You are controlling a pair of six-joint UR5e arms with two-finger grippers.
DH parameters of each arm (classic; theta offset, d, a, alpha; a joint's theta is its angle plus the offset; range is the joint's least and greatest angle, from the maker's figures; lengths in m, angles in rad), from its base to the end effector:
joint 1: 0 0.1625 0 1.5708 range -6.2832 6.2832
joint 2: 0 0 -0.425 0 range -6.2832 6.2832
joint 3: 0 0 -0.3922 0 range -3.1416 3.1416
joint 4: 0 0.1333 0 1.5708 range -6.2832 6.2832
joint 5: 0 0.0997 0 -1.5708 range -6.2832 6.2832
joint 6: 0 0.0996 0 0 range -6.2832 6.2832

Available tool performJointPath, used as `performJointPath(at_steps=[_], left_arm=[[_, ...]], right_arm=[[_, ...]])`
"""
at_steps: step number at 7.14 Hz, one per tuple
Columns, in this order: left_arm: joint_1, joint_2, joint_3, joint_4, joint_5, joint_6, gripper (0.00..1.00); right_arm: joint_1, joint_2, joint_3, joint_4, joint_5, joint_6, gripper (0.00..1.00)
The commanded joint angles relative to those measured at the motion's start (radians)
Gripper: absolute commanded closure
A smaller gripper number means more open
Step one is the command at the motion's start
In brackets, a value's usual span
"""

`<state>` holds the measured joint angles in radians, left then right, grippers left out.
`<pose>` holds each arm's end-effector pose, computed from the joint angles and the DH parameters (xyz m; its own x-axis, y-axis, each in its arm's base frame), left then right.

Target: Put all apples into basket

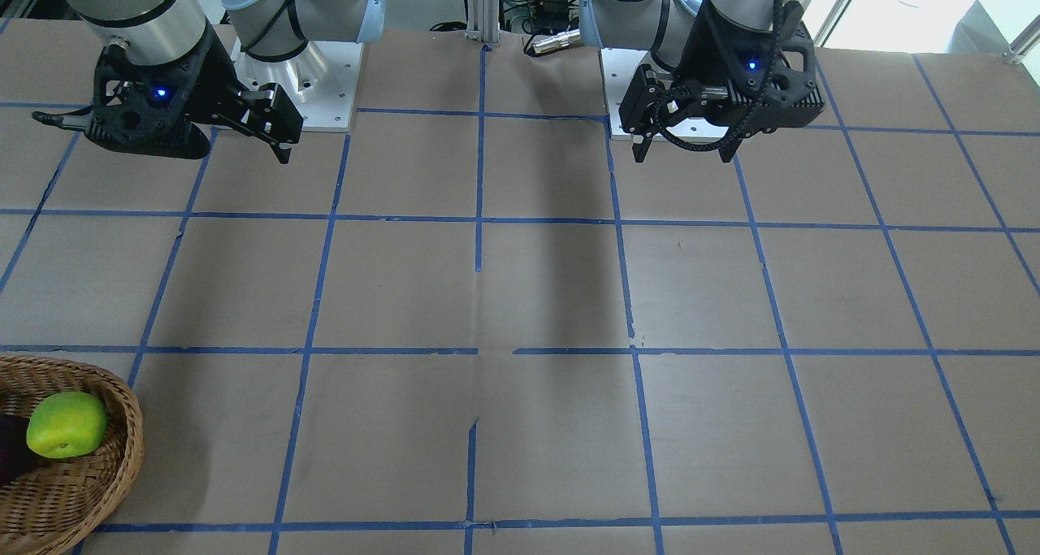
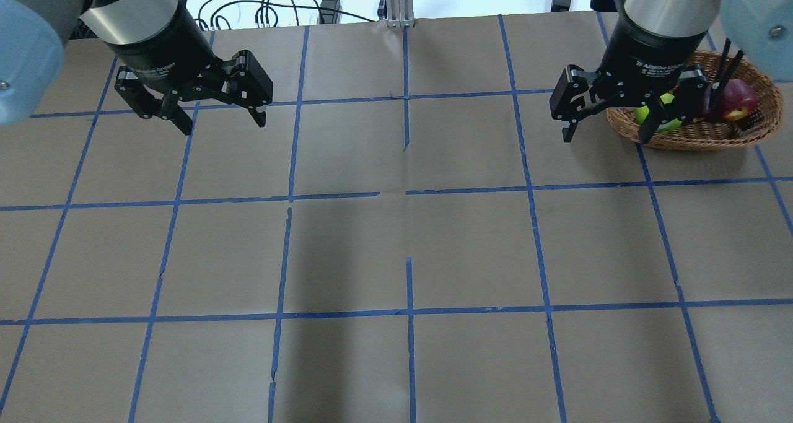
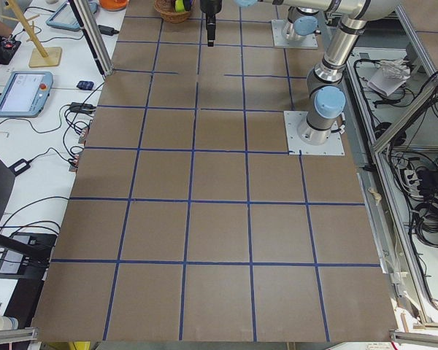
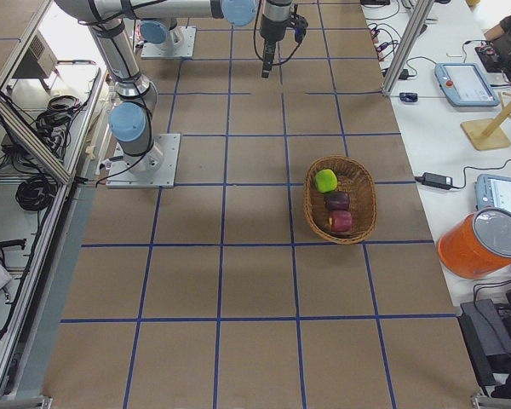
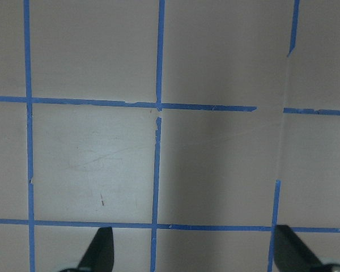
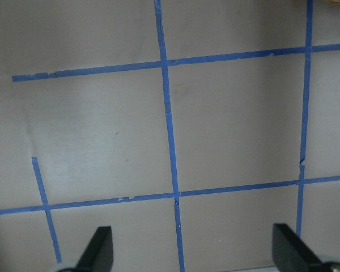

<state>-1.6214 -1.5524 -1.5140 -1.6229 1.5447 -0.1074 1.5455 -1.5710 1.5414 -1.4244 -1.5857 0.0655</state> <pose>-0.1603 -0.4778 0.5197 -0.9980 -0.0562 0.0284 -0.0567 0.9982 -0.0202 0.1196 -0.4825 0.4886 -0.9958 0.0885 0.0224 0.0905 0.9892 0.1153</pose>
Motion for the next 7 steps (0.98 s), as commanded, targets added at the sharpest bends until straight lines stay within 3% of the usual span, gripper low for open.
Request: performJointPath(at_steps=[1, 7], left_arm=[[0.0, 0.0, 0.0, 0.0, 0.0, 0.0, 0.0], [-0.002, 0.003, 0.0, 0.0, -0.002, 0.0, 0.0]], right_arm=[[-0.007, -0.006, -0.009, 0.005, 0.006, 0.002, 0.0], [-0.002, 0.003, -0.05, 0.021, 0.004, 0.002, 0.0]])
